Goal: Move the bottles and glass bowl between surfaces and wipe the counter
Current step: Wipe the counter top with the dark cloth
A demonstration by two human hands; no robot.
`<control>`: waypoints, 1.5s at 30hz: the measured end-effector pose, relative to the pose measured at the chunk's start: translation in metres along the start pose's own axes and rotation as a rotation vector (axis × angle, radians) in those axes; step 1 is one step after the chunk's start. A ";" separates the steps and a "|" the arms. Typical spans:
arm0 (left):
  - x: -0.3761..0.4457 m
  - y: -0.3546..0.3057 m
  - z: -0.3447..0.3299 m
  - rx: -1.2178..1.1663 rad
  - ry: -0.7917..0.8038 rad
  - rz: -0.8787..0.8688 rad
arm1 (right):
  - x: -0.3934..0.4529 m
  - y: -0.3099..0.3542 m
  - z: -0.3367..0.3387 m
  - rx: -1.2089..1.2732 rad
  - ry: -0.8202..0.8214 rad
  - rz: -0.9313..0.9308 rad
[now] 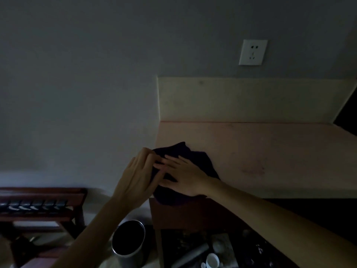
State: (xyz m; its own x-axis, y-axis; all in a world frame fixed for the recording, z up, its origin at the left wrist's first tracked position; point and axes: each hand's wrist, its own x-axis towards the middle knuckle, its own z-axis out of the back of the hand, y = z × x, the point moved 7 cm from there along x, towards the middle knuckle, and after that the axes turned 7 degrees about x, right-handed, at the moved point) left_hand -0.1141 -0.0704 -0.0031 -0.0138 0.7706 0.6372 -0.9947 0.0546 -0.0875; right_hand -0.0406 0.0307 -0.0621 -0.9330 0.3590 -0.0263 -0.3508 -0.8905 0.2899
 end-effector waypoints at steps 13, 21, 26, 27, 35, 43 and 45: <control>0.029 -0.126 -0.081 0.095 0.203 -0.167 | 0.175 -0.120 0.045 -0.029 0.024 0.004; 0.051 -0.195 -0.121 0.218 0.312 -0.163 | 0.174 -0.145 0.055 -0.014 0.024 0.069; 0.065 -0.207 -0.130 0.214 0.381 -0.128 | 0.109 -0.223 0.080 -0.001 0.011 0.047; 0.070 -0.210 -0.133 0.222 0.396 -0.135 | 0.092 -0.241 0.087 0.002 0.004 0.039; 0.100 -0.239 -0.155 0.237 0.402 -0.219 | -0.064 -0.390 0.127 0.016 -0.039 -0.154; 0.100 -0.244 -0.169 0.290 0.393 -0.233 | -0.252 -0.548 0.170 0.031 -0.196 -0.578; 0.101 -0.244 -0.168 0.286 0.404 -0.238 | -0.280 -0.569 0.175 0.022 -0.220 -0.673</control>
State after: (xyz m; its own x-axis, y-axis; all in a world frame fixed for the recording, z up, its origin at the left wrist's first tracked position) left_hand 0.1440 0.1006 -0.0462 0.1999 0.9435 0.2643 -0.9544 0.1264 0.2705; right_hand 0.4345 0.4860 -0.0518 -0.4751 0.8798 -0.0130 -0.8419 -0.4502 0.2976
